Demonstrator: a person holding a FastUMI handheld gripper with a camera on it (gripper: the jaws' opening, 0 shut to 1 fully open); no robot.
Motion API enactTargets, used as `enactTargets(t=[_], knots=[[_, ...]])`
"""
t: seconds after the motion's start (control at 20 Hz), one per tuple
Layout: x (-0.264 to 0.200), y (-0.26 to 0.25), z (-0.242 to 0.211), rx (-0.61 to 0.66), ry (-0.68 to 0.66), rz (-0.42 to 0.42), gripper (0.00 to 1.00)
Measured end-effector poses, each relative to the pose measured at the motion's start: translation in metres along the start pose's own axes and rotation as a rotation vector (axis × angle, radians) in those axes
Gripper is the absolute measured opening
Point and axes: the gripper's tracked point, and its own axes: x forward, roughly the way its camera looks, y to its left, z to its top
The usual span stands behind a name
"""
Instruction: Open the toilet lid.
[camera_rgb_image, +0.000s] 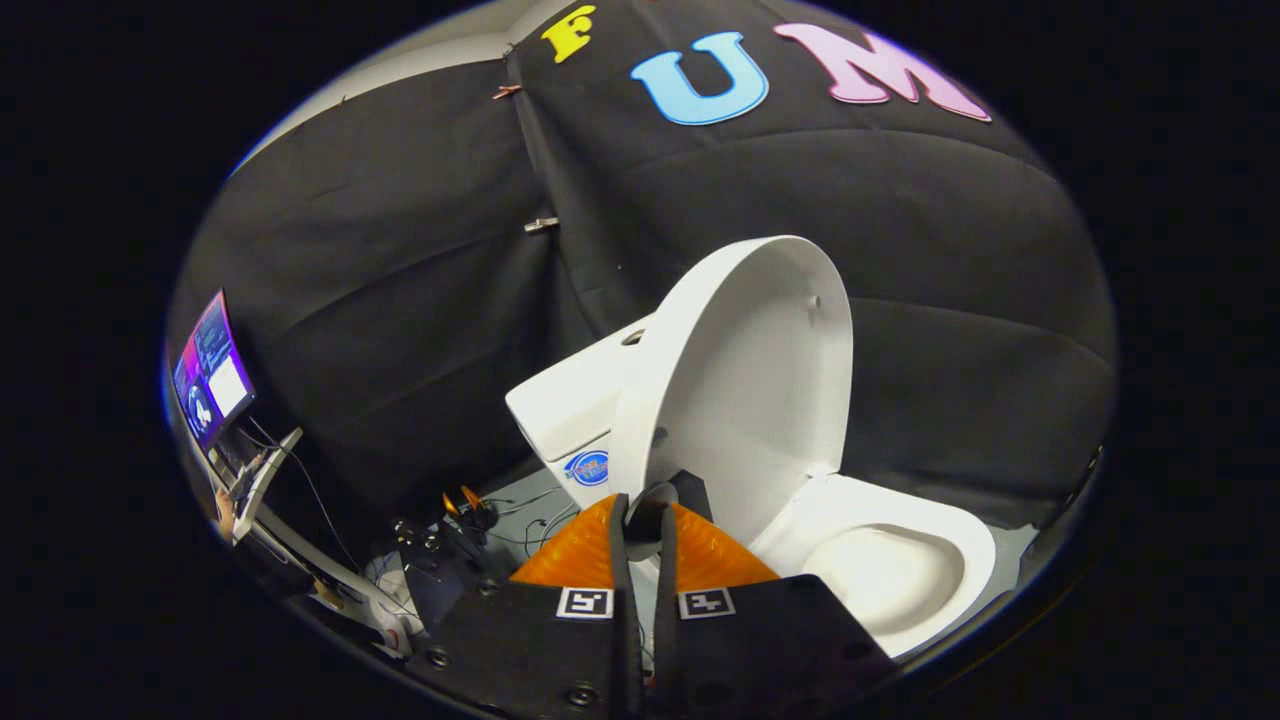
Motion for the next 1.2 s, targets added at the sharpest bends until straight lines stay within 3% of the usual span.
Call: enactTargets(t=[0.4, 0.45, 0.55, 0.65, 0.9, 1.2], knots=[[0.034, 0.031, -0.002, -0.038, 0.006, 0.035, 0.1], [0.04, 0.036, -0.001, -0.061, 0.009, 0.032, 0.17], [0.047, 0.042, -0.003, -0.115, 0.035, 0.031, 0.18], [0.048, 0.05, -0.011, -0.164, 0.058, 0.049, 0.31], [0.048, 0.051, -0.019, -0.218, 0.035, 0.044, 1.0], [0.037, 0.054, -0.01, -0.198, -0.017, 0.052, 1.0]])
